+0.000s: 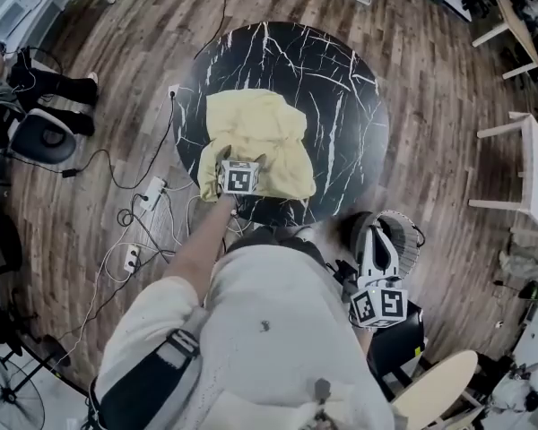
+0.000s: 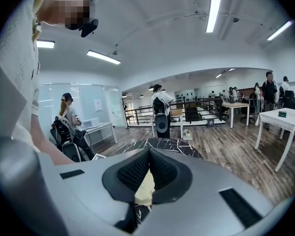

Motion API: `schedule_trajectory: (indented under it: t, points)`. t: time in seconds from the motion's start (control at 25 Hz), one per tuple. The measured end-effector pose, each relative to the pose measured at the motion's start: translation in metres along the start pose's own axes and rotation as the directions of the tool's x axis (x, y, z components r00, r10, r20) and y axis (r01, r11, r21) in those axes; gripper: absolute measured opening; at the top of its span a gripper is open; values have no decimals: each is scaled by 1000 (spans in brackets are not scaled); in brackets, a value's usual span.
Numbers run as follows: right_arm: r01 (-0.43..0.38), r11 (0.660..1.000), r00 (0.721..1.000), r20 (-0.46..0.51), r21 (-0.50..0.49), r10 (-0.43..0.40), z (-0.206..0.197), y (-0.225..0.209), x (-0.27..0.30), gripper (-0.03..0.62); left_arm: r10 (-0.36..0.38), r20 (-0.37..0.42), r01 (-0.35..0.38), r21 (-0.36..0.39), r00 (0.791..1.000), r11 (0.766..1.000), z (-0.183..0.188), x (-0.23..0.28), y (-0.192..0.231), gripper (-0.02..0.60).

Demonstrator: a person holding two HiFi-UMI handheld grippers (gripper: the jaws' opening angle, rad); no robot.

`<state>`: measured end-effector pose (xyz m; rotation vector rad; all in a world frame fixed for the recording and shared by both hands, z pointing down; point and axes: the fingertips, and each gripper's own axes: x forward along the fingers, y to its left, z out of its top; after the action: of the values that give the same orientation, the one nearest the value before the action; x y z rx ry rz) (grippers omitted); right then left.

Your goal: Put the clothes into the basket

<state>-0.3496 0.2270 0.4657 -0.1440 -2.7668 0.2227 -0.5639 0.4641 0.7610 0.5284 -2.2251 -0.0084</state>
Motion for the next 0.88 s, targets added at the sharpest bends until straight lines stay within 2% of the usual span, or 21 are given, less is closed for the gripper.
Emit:
schedule_trajectory:
  t: [0.12,0.24,0.36,0.48,0.68,0.88]
  points:
    - [2,1000,1000,-10,-3,-2,-2,-1,6,9,-16,-37,13,-78,999,997,-6,7,1,459]
    - [14,1000,1000,-18,-2,-14,-4,-3,11,9,-112,-68,102,-137,991,985,-15,21,-10,459]
    - [30,1000,999,-22,1,-30,-4,-8,14,9,-215,-64,199,-194,975,961,-17,27,-25,459]
    - [47,999,999,-27,10,-46,-4,-16,17,9,-276,-78,257,-194,958,947,-18,30,-38,459]
    - [52,999,998,-36,15,-51,-5,-22,24,9,-295,-111,274,-172,949,946,-20,37,-50,460]
    - [65,998,997,-44,23,-64,-5,-27,31,9,-210,-169,195,-98,963,976,-28,53,-58,465]
